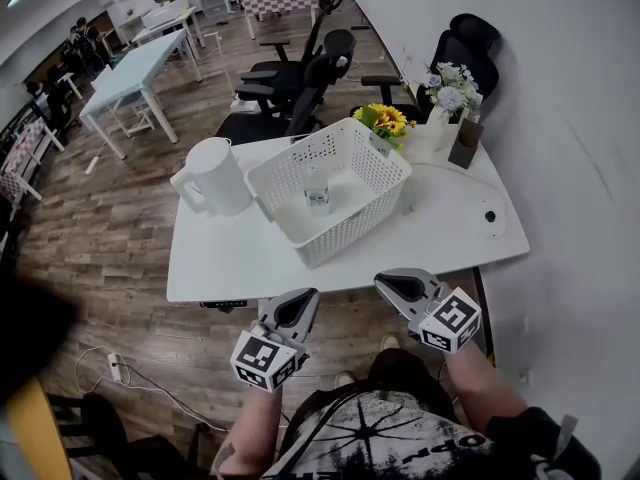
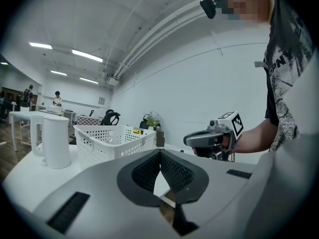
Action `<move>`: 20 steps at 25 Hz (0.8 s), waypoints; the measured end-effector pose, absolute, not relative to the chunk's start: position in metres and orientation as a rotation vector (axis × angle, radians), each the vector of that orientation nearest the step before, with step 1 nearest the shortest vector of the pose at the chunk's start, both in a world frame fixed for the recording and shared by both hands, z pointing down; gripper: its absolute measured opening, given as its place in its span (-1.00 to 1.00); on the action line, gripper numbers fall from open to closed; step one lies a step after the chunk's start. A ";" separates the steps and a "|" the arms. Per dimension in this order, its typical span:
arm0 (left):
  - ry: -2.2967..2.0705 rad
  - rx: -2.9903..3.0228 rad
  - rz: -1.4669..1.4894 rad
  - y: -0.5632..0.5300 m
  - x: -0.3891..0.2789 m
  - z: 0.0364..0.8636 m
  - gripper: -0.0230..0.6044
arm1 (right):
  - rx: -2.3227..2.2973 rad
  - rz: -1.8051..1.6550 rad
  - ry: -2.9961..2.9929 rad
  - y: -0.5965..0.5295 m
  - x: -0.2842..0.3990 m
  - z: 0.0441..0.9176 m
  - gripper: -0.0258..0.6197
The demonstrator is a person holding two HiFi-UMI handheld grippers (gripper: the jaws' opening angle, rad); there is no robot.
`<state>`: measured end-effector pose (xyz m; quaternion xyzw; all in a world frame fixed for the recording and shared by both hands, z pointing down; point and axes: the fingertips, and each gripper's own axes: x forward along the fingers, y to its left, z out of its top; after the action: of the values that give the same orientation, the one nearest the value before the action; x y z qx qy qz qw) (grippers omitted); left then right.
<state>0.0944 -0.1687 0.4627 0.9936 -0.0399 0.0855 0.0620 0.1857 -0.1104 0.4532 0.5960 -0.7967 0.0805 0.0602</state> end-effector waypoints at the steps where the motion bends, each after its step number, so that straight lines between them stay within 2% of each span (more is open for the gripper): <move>1: -0.127 3.003 0.257 -0.173 0.097 0.463 -0.90 | 1.798 0.235 -2.411 -0.115 0.189 0.452 -0.85; 14: -0.343 2.980 0.239 -0.238 0.141 0.457 -0.90 | 1.625 0.162 -2.537 -0.202 0.249 0.428 -0.85; 20: -0.516 2.920 0.214 -0.265 0.141 0.457 -0.90 | 1.508 0.146 -2.573 -0.239 0.277 0.406 -0.84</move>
<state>0.1407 -0.2652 0.4570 0.9787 -0.1731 0.0718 0.0841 0.2770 -0.2391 0.4064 0.5035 -0.8591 0.0487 0.0778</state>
